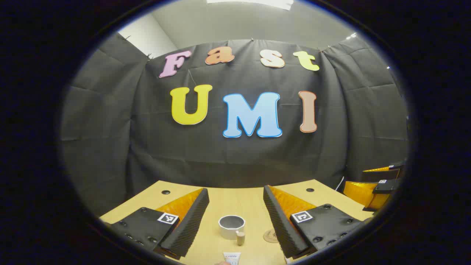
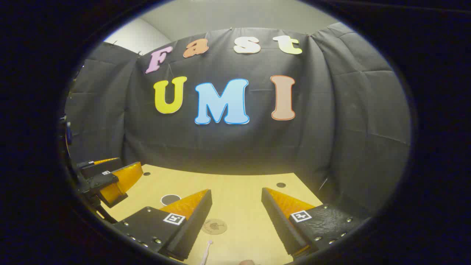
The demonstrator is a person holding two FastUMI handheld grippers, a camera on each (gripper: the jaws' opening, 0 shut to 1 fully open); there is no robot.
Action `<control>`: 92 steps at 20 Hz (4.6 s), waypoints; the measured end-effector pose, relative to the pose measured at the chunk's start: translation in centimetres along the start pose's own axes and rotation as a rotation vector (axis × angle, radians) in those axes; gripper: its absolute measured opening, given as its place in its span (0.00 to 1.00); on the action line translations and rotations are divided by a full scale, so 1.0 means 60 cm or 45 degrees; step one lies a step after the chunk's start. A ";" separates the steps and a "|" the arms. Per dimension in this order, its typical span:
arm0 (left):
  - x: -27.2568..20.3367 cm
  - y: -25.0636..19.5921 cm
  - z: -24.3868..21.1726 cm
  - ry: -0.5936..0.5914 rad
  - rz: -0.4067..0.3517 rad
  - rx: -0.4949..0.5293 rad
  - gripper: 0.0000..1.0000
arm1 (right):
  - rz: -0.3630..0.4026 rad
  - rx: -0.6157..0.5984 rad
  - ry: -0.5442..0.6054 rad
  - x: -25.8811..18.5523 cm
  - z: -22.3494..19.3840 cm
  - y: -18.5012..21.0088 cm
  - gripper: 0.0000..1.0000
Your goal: Put the toothbrush and toothpaste on the desktop into the cup, then pick up the cup and place it on the coaster on the desktop.
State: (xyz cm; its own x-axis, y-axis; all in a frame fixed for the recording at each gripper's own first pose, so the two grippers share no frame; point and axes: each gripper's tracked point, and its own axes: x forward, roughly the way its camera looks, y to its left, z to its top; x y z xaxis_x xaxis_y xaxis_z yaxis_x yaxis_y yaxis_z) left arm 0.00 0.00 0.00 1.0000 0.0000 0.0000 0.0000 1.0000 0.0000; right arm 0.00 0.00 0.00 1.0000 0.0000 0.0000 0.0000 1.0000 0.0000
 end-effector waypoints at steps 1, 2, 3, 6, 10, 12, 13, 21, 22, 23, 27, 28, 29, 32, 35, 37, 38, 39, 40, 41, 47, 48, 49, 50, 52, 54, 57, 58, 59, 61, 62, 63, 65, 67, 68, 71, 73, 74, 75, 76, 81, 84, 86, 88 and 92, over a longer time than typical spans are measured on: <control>0.003 -0.004 -0.005 0.004 -0.009 0.001 0.94 | -0.002 -0.001 0.008 0.001 -0.002 0.000 0.89; 0.005 -0.003 -0.005 0.006 -0.014 0.000 0.94 | 0.000 -0.001 0.011 0.001 -0.003 0.003 0.88; 0.009 -0.003 -0.009 0.016 -0.015 -0.003 0.94 | 0.000 -0.002 0.015 0.002 -0.004 0.006 0.88; 0.016 0.003 -0.022 0.043 -0.018 -0.011 0.94 | 0.013 0.001 0.038 0.005 -0.011 0.018 0.88; 0.018 0.009 -0.030 0.060 -0.017 -0.015 0.94 | 0.007 -0.019 0.063 0.013 -0.016 0.025 0.88; 0.023 0.012 -0.035 0.074 -0.022 -0.012 0.94 | 0.009 -0.023 0.082 0.017 -0.022 0.031 0.88; 0.021 0.011 -0.040 0.081 -0.024 -0.010 0.94 | 0.008 -0.018 0.094 0.018 -0.025 0.033 0.88; 0.025 0.018 -0.117 0.263 -0.060 -0.058 0.94 | -0.006 0.008 0.317 0.028 -0.099 0.048 0.89; 0.025 0.016 -0.130 0.302 -0.069 -0.068 0.94 | -0.001 0.016 0.348 0.029 -0.110 0.052 0.89; 0.027 0.020 -0.141 0.335 -0.067 -0.072 0.94 | 0.002 0.024 0.381 0.030 -0.120 0.055 0.89; 0.028 0.023 -0.189 0.485 -0.079 -0.095 0.96 | 0.028 0.037 0.511 0.032 -0.161 0.070 0.89; 0.029 0.024 -0.206 0.529 -0.075 -0.099 0.96 | 0.037 0.037 0.547 0.032 -0.171 0.075 0.89; 0.028 0.025 -0.224 0.576 -0.072 -0.102 0.95 | 0.046 0.043 0.583 0.029 -0.182 0.079 0.89; 0.018 0.025 -0.280 0.725 -0.063 -0.094 0.94 | 0.080 0.082 0.695 0.023 -0.216 0.095 0.89; 0.005 0.029 -0.318 0.860 -0.057 -0.102 0.95 | 0.094 0.091 0.808 0.017 -0.252 0.105 0.89; -0.009 0.035 -0.352 0.960 -0.049 -0.113 0.95 | 0.108 0.104 0.893 0.009 -0.275 0.112 0.89; -0.013 0.037 -0.370 1.009 -0.043 -0.115 0.96 | 0.115 0.116 0.932 0.006 -0.288 0.117 0.89; -0.016 0.039 -0.383 1.060 -0.045 -0.120 0.96 | 0.120 0.125 0.970 0.003 -0.299 0.120 0.90; -0.019 0.033 -0.401 1.117 -0.045 -0.125 0.95 | 0.122 0.128 1.008 0.000 -0.312 0.123 0.90; -0.024 0.029 -0.418 1.169 -0.046 -0.134 0.95 | 0.122 0.129 1.045 -0.003 -0.322 0.124 0.90; -0.070 0.030 -0.505 1.459 -0.047 -0.168 0.96 | 0.128 0.139 1.229 -0.012 -0.384 0.135 0.90; -0.075 0.030 -0.519 1.484 -0.047 -0.163 0.96 | 0.125 0.139 1.257 -0.016 -0.392 0.135 0.90; -0.080 0.031 -0.528 1.508 -0.048 -0.160 0.96 | 0.122 0.143 1.277 -0.014 -0.397 0.135 0.90; -0.082 0.030 -0.535 1.533 -0.051 -0.164 0.96 | 0.121 0.145 1.297 -0.013 -0.407 0.137 0.91; -0.085 0.029 -0.552 1.574 -0.055 -0.177 0.96 | 0.124 0.143 1.346 -0.014 -0.421 0.142 0.90; -0.086 0.028 -0.561 1.605 -0.051 -0.190 0.96 | 0.143 0.148 1.397 -0.019 -0.435 0.150 0.91; -0.089 0.027 -0.570 1.642 -0.049 -0.190 1.00 | 0.160 0.164 1.465 -0.027 -0.456 0.165 0.80; -0.089 0.028 -0.572 1.645 -0.049 -0.173 0.95 | 0.163 0.164 1.480 -0.030 -0.462 0.167 0.81; -0.089 0.030 -0.572 1.646 -0.053 -0.158 0.95 | 0.162 0.161 1.494 -0.030 -0.466 0.169 0.81; -0.088 0.029 -0.576 1.654 -0.050 -0.149 0.89 | 0.170 0.173 1.520 -0.035 -0.470 0.173 0.78; -0.088 0.032 -0.576 1.656 -0.045 -0.141 0.86 | 0.169 0.185 1.533 -0.036 -0.473 0.175 0.78; -0.088 0.032 -0.576 1.660 -0.047 -0.135 0.81 | 0.160 0.187 1.543 -0.036 -0.474 0.175 0.78; -0.089 0.038 -0.575 1.659 -0.047 -0.116 0.80 | 0.145 0.193 1.532 -0.032 -0.475 0.172 0.67; -0.089 0.040 -0.576 1.659 -0.048 -0.103 0.69 | 0.143 0.185 1.562 -0.037 -0.480 0.171 0.67; -0.089 0.047 -0.577 1.657 -0.036 -0.084 0.60 | 0.146 0.170 1.588 -0.044 -0.480 0.171 0.66; -0.088 0.052 -0.579 1.652 -0.030 -0.086 0.58 | 0.182 0.226 1.618 -0.052 -0.482 0.187 0.54; -0.089 0.053 -0.579 1.655 -0.035 -0.072 0.56 | 0.155 0.257 1.626 -0.051 -0.504 0.189 0.53; -0.089 0.054 -0.578 1.651 -0.032 -0.061 0.52 | 0.163 0.269 1.626 -0.055 -0.486 0.188 0.22; -0.087 0.053 -0.579 1.646 -0.012 -0.070 0.48 | 0.172 0.265 1.620 -0.054 -0.486 0.187 0.24; -0.090 0.055 -0.580 1.646 -0.014 -0.060 0.44 | 0.175 0.262 1.617 -0.054 -0.487 0.189 0.24; -0.088 0.051 -0.579 1.623 -0.060 -0.022 0.33 | 0.209 0.300 1.579 -0.051 -0.485 0.193 0.14; -0.085 0.050 -0.576 1.573 -0.085 -0.029 0.34 | 0.194 0.332 1.537 -0.049 -0.481 0.194 0.09; -0.086 0.050 -0.573 1.557 -0.100 -0.043 0.28 | 0.213 0.330 1.528 -0.048 -0.484 0.193 0.06; -0.083 0.052 -0.572 1.531 -0.094 -0.068 0.28 | 0.223 0.354 1.513 -0.050 -0.481 0.194 0.06; -0.085 0.060 -0.568 1.486 -0.046 -0.156 0.28 | 0.284 0.381 1.414 -0.047 -0.447 0.195 0.06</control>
State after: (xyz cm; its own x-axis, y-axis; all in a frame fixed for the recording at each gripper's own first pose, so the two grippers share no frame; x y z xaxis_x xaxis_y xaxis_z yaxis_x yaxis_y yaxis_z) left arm -5.09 3.59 -34.09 0.3928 -0.0922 -0.9150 -0.0349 0.9927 -0.1151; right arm -2.79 11.69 -26.85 0.4285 0.3235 -0.8436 -0.0274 0.9379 0.3458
